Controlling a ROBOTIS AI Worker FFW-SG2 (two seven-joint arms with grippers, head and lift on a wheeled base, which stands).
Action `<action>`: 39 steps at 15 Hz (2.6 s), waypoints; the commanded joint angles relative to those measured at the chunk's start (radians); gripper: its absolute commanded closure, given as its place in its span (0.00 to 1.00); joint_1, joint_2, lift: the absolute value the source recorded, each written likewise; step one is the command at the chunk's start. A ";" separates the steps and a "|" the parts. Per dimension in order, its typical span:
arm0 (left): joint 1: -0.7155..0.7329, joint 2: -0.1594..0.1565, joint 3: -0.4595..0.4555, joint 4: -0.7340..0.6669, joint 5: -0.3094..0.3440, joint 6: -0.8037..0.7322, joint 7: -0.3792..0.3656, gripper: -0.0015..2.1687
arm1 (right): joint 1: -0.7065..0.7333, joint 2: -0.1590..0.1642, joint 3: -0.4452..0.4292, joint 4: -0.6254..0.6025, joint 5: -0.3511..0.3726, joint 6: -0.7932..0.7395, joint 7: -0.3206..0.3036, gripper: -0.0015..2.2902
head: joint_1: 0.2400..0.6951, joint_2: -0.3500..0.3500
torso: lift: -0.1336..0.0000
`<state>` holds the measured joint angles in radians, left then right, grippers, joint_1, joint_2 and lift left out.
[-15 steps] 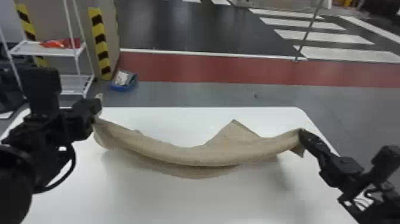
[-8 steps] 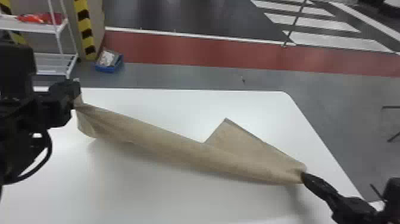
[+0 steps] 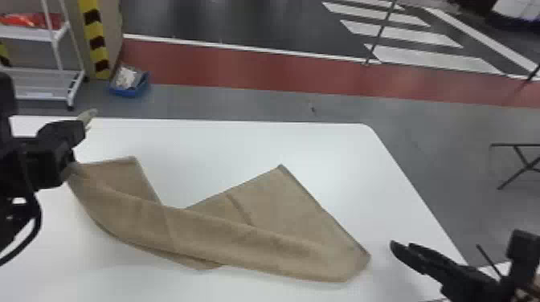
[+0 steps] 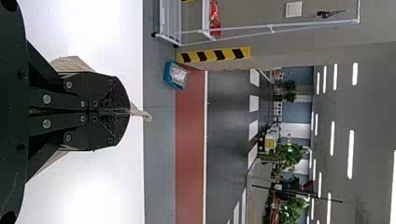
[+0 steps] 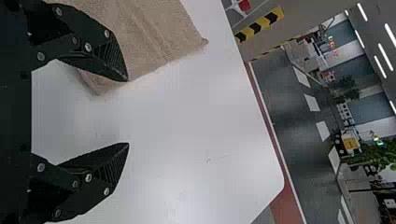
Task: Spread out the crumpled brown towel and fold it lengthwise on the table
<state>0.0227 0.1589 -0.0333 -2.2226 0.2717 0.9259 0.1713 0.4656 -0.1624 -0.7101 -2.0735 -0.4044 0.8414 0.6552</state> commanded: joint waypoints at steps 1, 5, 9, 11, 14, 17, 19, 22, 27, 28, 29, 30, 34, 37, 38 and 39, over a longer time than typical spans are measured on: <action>0.006 0.002 0.001 -0.005 -0.003 0.000 -0.003 0.63 | -0.085 0.003 0.041 0.001 0.013 0.005 -0.011 0.06 | 1.00 0.12 | 0.07; -0.001 0.001 -0.016 0.014 -0.006 0.000 -0.015 0.63 | -0.352 0.009 0.330 0.115 0.200 -0.072 -0.134 0.10 | 1.00 0.22 | 0.07; 0.008 0.008 -0.033 0.018 -0.026 0.000 -0.016 0.63 | -0.576 0.020 0.543 0.435 0.306 -0.317 -0.209 0.15 | 1.00 0.32 | 0.07; 0.014 0.018 -0.033 0.021 -0.032 0.000 -0.016 0.63 | -0.628 0.023 0.598 0.575 0.320 -0.437 -0.236 0.15 | 1.00 0.39 | 0.07; 0.019 0.025 -0.033 0.024 -0.034 -0.003 -0.018 0.63 | -0.676 0.023 0.636 0.694 0.332 -0.501 -0.238 0.19 | 1.00 0.43 | 0.07; 0.020 0.024 -0.039 0.032 -0.034 -0.006 -0.021 0.63 | -0.693 0.026 0.661 0.727 0.378 -0.498 -0.243 0.19 | 1.00 0.46 | 0.07; 0.020 0.025 -0.040 0.041 -0.035 -0.009 -0.022 0.63 | -0.711 0.026 0.659 0.763 0.423 -0.477 -0.243 0.19 | 1.00 0.47 | 0.07; 0.025 0.025 -0.045 0.043 -0.043 -0.018 -0.021 0.63 | -0.711 0.024 0.664 0.794 0.443 -0.474 -0.243 0.19 | 1.00 0.46 | 0.07; 0.034 0.025 -0.047 0.043 -0.045 -0.018 -0.021 0.63 | -0.714 0.023 0.664 0.805 0.449 -0.452 -0.229 0.31 | 1.00 0.45 | 0.07; 0.036 0.024 -0.045 0.041 -0.043 -0.018 -0.021 0.63 | -0.717 0.021 0.666 0.806 0.450 -0.440 -0.227 0.31 | 1.00 0.45 | 0.07; 0.036 0.025 -0.045 0.041 -0.043 -0.018 -0.022 0.63 | -0.725 0.021 0.669 0.808 0.457 -0.416 -0.226 0.31 | 1.00 0.45 | 0.07; 0.039 0.025 -0.047 0.040 -0.043 -0.018 -0.022 0.63 | -0.725 0.021 0.670 0.808 0.458 -0.406 -0.223 0.31 | 1.00 0.45 | 0.07; 0.045 0.025 -0.047 0.035 -0.045 -0.018 -0.022 0.63 | -0.708 0.021 0.664 0.790 0.452 -0.400 -0.204 0.66 | 1.00 0.45 | 0.07; 0.054 0.027 -0.047 0.030 -0.045 -0.015 -0.024 0.63 | -0.671 0.018 0.638 0.725 0.432 -0.416 -0.190 0.72 | 1.00 0.45 | 0.07; 0.057 0.027 -0.047 0.018 -0.045 -0.015 -0.019 0.63 | -0.648 0.020 0.615 0.685 0.429 -0.446 -0.190 0.72 | 1.00 0.45 | 0.07; 0.062 0.027 -0.048 0.011 -0.045 -0.015 -0.001 0.63 | -0.631 0.018 0.586 0.655 0.414 -0.477 -0.190 0.72 | 1.00 0.45 | 0.07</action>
<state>0.0789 0.1855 -0.0793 -2.2000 0.2271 0.9101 0.1592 -0.1925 -0.1435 -0.0886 -1.3701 0.0246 0.4046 0.4648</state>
